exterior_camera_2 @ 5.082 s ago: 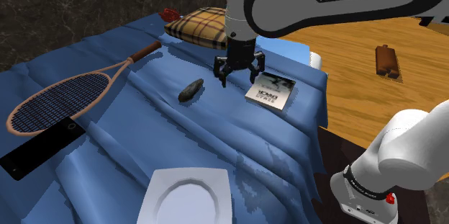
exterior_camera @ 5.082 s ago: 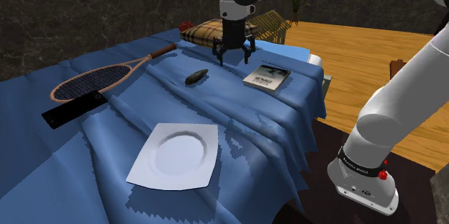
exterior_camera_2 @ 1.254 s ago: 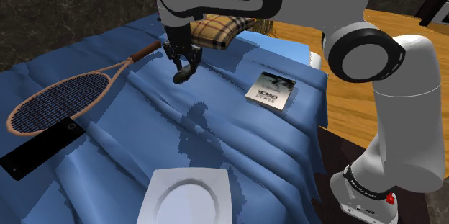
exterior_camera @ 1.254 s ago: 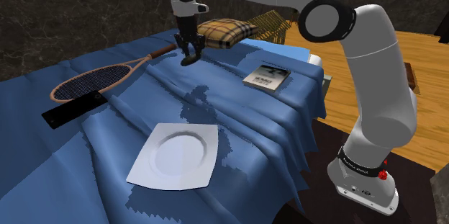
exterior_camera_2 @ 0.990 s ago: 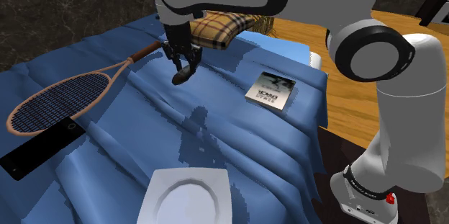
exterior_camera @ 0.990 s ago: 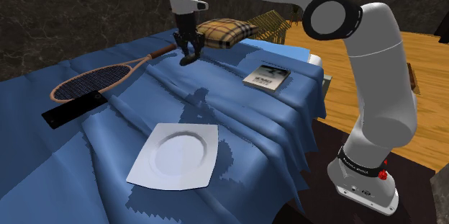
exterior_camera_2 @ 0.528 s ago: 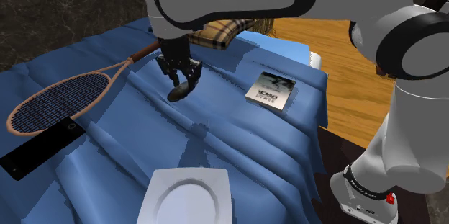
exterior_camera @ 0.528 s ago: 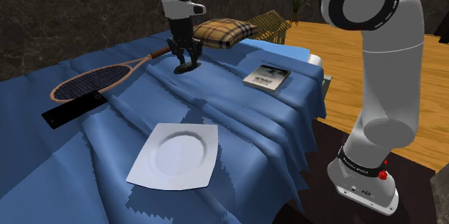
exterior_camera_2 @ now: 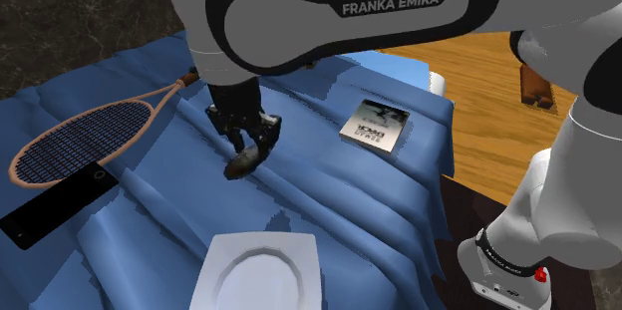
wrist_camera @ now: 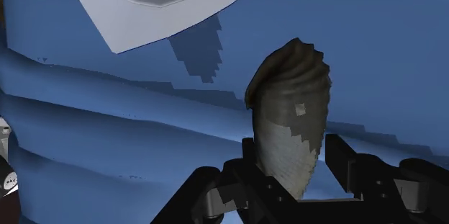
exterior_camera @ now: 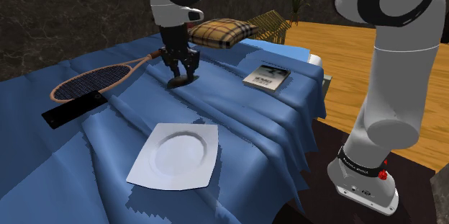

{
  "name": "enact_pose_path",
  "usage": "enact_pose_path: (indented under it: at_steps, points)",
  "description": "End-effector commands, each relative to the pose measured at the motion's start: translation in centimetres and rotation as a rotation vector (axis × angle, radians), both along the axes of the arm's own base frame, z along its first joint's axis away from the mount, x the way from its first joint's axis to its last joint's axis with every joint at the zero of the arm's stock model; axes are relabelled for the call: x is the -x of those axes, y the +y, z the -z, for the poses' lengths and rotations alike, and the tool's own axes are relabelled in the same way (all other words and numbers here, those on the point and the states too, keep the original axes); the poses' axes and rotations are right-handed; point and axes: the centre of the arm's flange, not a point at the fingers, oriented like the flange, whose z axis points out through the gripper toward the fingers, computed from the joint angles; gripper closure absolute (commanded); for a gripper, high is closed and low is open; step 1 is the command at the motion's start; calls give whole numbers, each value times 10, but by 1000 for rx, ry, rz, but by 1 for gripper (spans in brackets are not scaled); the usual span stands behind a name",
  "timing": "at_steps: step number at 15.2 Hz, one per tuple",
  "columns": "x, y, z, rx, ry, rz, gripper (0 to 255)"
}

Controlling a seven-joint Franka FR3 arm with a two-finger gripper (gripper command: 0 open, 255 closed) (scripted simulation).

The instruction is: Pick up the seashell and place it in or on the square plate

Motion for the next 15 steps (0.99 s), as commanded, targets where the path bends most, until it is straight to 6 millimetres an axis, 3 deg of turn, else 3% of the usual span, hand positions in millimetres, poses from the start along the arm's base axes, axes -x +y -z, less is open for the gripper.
enact_pose_path:
  at_steps: [1,15]
  points:
    - [20,19,3,1,0,1,255]
    - [154,157,3,1,0,1,255]
